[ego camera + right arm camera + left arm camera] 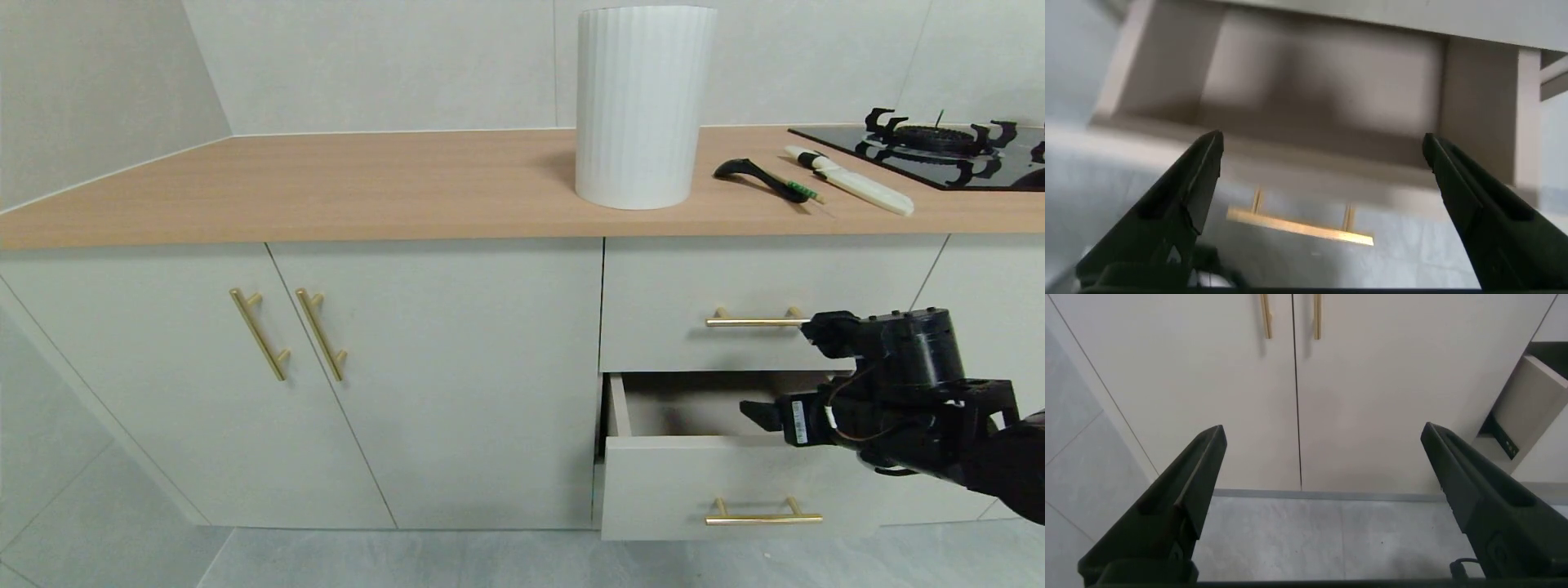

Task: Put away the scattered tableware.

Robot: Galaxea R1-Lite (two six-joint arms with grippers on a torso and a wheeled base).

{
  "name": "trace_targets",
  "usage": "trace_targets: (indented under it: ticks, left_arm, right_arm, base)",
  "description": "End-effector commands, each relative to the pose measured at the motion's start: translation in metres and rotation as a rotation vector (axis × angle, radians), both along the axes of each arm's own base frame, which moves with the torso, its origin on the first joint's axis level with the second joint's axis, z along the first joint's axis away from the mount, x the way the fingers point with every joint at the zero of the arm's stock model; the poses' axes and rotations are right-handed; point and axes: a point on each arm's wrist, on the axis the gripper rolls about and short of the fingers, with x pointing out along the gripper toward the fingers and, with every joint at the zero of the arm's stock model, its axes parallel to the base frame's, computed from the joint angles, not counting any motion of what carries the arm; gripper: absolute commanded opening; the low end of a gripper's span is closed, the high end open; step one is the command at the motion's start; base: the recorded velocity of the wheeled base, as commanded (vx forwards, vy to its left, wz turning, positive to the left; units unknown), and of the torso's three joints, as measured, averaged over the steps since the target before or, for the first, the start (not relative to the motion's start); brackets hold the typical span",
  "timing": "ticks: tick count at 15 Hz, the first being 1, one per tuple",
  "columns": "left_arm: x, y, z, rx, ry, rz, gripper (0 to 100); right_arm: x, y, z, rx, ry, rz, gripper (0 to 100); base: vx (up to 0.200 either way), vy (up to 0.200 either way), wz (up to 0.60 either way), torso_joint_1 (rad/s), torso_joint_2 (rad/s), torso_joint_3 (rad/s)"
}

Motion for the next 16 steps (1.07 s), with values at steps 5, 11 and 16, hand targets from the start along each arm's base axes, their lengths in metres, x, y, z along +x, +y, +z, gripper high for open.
trace_targets:
  ticks: [5, 11, 16]
  left_arm:
    - [0.0, 0.0, 0.0, -0.001, 0.0, 0.0, 100]
    - [0.0, 0.0, 0.0, -0.001, 0.0, 0.0, 100]
    - [0.0, 0.0, 0.0, -0.001, 0.0, 0.0, 100]
  right_arm:
    - [0.02, 0.011, -0.044, -0.028, 0.071, -0.046, 100]
    - [0.018, 0.013, -0.045, -0.032, 0.072, -0.036, 100]
    - [0.008, 0.014, -0.037, -0.051, 0.124, -0.018, 100]
  base:
    - [0.0, 0.0, 0.0, 0.0, 0.0, 0.0]
    - [0.0, 0.0, 0.0, 0.0, 0.0, 0.0]
    - [0.0, 0.0, 0.0, 0.0, 0.0, 0.0]
